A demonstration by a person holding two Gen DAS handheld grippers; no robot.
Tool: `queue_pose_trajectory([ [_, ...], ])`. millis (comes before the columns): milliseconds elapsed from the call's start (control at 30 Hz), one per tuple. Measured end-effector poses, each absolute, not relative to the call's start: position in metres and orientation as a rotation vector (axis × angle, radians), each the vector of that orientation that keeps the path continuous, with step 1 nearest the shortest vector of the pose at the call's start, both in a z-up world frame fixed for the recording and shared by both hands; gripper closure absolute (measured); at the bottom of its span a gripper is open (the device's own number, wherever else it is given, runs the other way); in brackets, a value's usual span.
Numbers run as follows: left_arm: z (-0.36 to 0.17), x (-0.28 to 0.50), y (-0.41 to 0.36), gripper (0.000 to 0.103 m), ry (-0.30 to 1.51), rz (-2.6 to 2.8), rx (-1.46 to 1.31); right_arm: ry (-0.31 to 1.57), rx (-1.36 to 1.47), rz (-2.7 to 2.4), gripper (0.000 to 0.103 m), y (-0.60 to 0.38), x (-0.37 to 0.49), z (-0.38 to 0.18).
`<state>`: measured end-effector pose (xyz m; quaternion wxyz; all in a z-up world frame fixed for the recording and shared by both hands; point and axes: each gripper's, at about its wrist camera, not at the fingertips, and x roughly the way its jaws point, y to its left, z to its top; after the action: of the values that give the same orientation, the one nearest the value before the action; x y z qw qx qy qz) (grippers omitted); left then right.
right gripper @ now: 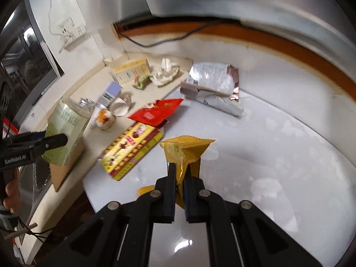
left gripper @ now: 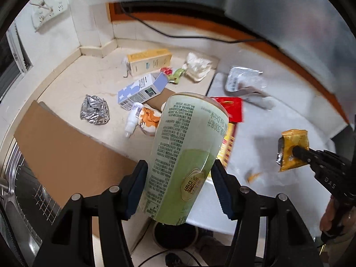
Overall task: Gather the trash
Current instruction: 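Carry the can and yellow bag down over the floor trash bin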
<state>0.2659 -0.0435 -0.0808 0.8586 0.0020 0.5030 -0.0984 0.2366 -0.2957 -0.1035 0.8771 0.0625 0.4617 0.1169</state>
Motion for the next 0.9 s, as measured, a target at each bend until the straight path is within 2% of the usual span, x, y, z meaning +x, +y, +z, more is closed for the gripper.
queue_pose_trajectory([
  [200,-0.052,0.201,-0.025,0.046,0.993,-0.29,-0.014,0.927,0.156,0.223,0.098,-0.265,0.179,-0.077],
  [367,-0.053,0.154,-0.007,0.046,0.986,-0.346,-0.044,0.916,0.155,0.217,0.098,-0.234,0.132,-0.069],
  [600,-0.088,0.096,0.014,0.046,1.053,-0.404,-0.019,0.967,0.166,0.22,0.098,-0.192,0.073,-0.09],
  [900,-0.161,0.068,0.026,0.046,1.187,-0.388,-0.05,1.189,0.144,0.235,0.098,-0.153,0.047,-0.161],
])
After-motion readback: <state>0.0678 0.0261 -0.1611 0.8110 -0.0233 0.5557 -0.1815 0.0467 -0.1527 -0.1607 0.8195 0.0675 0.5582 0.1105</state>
